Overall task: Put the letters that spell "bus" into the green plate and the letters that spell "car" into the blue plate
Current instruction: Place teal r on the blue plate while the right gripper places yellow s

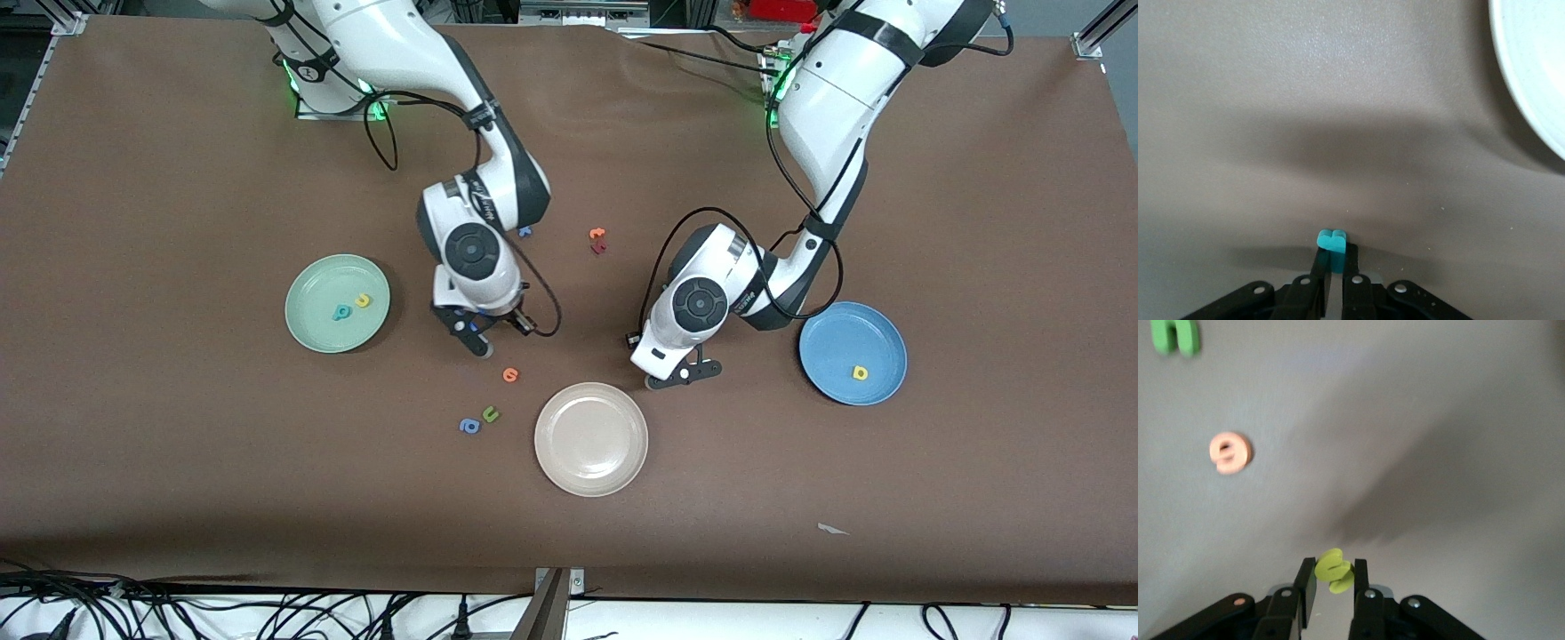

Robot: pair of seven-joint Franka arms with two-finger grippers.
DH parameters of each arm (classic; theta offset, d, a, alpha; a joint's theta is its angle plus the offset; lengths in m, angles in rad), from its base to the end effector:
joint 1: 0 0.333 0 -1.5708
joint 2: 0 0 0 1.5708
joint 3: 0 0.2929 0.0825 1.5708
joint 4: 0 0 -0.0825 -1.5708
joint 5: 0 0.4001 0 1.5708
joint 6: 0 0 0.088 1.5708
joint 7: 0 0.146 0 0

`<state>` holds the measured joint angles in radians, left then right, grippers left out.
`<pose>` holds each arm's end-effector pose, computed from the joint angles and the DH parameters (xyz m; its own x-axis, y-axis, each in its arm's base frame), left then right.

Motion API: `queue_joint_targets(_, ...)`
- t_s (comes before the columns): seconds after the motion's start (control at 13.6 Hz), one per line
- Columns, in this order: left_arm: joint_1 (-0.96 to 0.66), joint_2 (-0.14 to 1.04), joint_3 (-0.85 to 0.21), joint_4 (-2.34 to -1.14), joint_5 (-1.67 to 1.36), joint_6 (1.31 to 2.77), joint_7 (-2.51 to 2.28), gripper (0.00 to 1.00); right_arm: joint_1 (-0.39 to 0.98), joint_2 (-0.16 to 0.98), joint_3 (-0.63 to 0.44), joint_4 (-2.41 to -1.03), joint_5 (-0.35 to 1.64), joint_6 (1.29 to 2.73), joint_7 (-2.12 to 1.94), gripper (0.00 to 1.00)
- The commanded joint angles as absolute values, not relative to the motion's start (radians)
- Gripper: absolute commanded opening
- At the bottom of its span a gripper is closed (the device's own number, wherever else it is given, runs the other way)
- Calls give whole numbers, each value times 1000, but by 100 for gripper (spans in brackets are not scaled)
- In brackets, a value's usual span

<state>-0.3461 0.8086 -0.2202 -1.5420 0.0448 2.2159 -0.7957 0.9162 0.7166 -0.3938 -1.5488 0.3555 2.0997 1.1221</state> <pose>0.5826 -0.3557 0.1072 0.9528 0.2504 -0.1718 0.2550 -0.9669 0.0047 0.5688 0.3860 0.1770 0.7468 -0.6612 -0.0720 -0.6566 -0.7502 0.0786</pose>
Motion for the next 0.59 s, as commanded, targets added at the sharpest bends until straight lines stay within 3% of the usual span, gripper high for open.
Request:
queue_joint_targets(0.0,-351,850,-209,-1503,23,2223,-787,7,911,643,-519,-1562,373,1914,883,12)
queue_joint_targets(0.22,-351,850,-209,-1505,25,2223,-781,5,911,588,-679,-1638,374,1786,582,12)
queue_joint_targets(0.51,-350,835,-207,-1502,32,2214,-775,1,902,567,-796,-1793,376,1814,324,12)
